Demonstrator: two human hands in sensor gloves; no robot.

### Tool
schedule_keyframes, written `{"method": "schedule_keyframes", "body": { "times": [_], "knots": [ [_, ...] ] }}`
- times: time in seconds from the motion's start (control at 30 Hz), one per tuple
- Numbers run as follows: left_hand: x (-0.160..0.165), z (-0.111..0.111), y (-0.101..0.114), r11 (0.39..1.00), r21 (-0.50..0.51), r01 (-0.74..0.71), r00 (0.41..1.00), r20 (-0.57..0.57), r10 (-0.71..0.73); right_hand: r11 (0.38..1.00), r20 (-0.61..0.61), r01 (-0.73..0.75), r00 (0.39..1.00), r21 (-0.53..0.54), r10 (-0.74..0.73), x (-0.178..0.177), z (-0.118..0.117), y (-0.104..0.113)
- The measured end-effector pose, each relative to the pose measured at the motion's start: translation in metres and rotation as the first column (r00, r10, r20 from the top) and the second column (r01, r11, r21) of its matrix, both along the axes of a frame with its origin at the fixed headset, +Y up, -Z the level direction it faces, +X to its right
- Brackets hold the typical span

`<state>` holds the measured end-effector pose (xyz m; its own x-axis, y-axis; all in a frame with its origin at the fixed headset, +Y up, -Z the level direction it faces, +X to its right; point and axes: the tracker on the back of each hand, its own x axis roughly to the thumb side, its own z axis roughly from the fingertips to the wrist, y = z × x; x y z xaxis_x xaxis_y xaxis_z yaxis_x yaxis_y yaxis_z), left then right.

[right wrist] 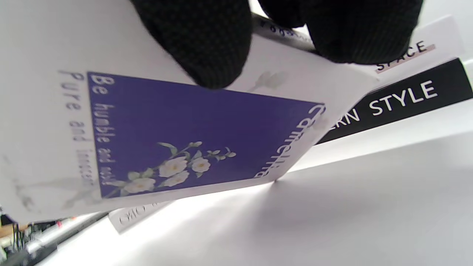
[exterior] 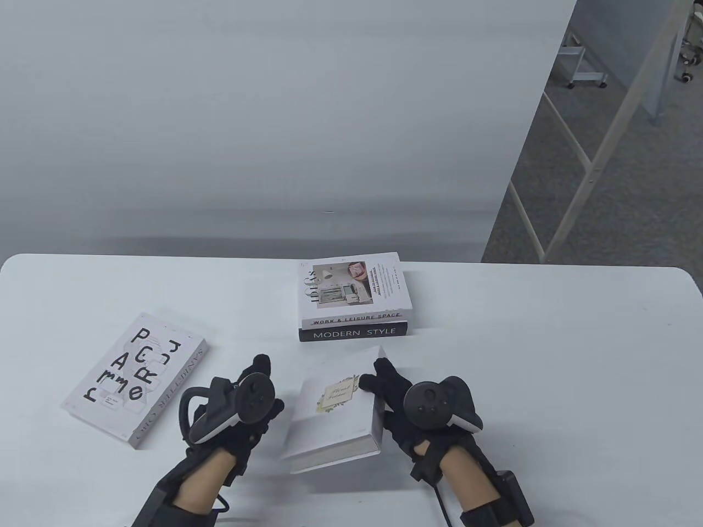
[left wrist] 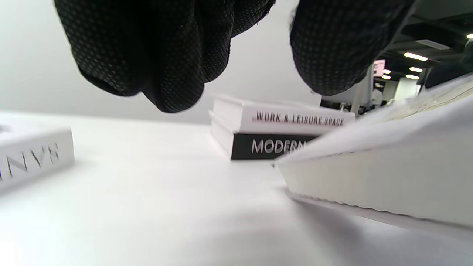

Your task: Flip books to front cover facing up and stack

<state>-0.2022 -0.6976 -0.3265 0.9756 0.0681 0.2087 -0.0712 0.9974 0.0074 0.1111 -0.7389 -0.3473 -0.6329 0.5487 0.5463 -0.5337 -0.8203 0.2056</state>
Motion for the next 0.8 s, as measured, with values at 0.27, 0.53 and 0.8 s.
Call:
{"method": "schedule_keyframes", "body": {
  "times": [0.27, 0.53, 0.8],
  "knots": [
    [-0.022, 0.011, 0.03, 0.989, 0.093, 0.112, 0.992, 0.045, -0.117, 0.939, 0.148, 0.298, 0.95, -0.173, -0.274, 0.032, -0.015, -0.009],
    [-0.034, 0.019, 0.046, 0.994, 0.085, 0.062, 0.994, 0.088, -0.07, 0.776, 0.304, 0.578, 0.808, -0.25, -0.504, 0.049, -0.02, -0.019],
    [-0.049, 0.025, 0.061, 0.993, 0.098, 0.065, 0.997, 0.039, -0.069, 0.577, 0.498, 0.762, 0.637, -0.293, -0.588, 0.043, -0.035, -0.032]
  ]
}}
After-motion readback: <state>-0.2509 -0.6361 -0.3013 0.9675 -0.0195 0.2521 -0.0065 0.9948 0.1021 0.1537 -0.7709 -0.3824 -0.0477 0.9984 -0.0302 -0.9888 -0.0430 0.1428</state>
